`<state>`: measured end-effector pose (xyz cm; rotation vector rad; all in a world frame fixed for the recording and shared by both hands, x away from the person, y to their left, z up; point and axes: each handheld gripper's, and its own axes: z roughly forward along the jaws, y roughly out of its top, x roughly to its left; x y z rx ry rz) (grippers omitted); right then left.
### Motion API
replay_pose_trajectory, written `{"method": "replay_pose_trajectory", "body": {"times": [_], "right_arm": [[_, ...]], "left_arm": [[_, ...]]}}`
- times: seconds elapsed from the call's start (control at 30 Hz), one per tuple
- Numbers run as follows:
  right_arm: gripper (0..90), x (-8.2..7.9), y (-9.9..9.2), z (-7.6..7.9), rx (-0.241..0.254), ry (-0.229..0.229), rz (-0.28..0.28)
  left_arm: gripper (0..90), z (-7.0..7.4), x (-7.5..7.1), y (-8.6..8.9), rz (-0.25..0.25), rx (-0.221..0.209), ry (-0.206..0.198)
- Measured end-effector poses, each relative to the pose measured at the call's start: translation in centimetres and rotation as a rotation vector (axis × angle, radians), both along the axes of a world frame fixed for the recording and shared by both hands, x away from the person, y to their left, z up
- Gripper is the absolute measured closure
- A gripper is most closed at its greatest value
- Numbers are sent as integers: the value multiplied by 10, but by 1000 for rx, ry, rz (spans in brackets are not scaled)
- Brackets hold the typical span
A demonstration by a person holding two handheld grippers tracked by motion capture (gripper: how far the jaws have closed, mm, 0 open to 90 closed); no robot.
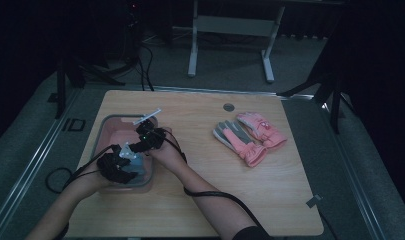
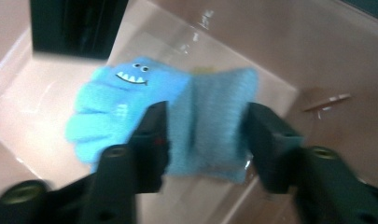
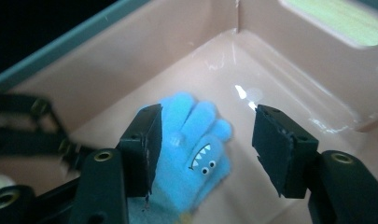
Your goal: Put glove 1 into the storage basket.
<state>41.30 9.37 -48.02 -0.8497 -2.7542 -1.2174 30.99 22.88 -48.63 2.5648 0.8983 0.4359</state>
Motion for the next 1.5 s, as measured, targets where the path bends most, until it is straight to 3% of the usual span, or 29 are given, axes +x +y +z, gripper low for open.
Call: {"method": "replay_pose_trajectory", "body": {"times": [0.13,0.2,0.27,0.33,0.43,0.63,0.87,1.1,1.5], "right_arm": [[326,1,-18,9,74,-4,14],[302,0,-27,13,105,-9,18],[256,0,-35,16,150,-6,12],[185,0,-40,17,151,-3,2],[159,-2,-46,17,168,-6,19],[156,-12,-60,18,177,-20,45],[156,-14,-87,19,168,-36,27],[153,-14,-118,14,158,-24,5],[145,-27,-169,8,136,-63,-11]], "left_arm": [[240,7,-5,9,63,-68,-23],[141,11,-8,15,83,-130,-51],[136,14,-12,20,113,-215,-97],[100,16,-15,23,134,-285,-142],[100,19,-19,23,146,-340,-186],[100,23,-27,8,136,-434,-185],[101,26,-34,-20,94,-471,-183],[101,26,-35,-47,48,-489,-173],[101,25,-40,-96,-42,-544,-155]]}}
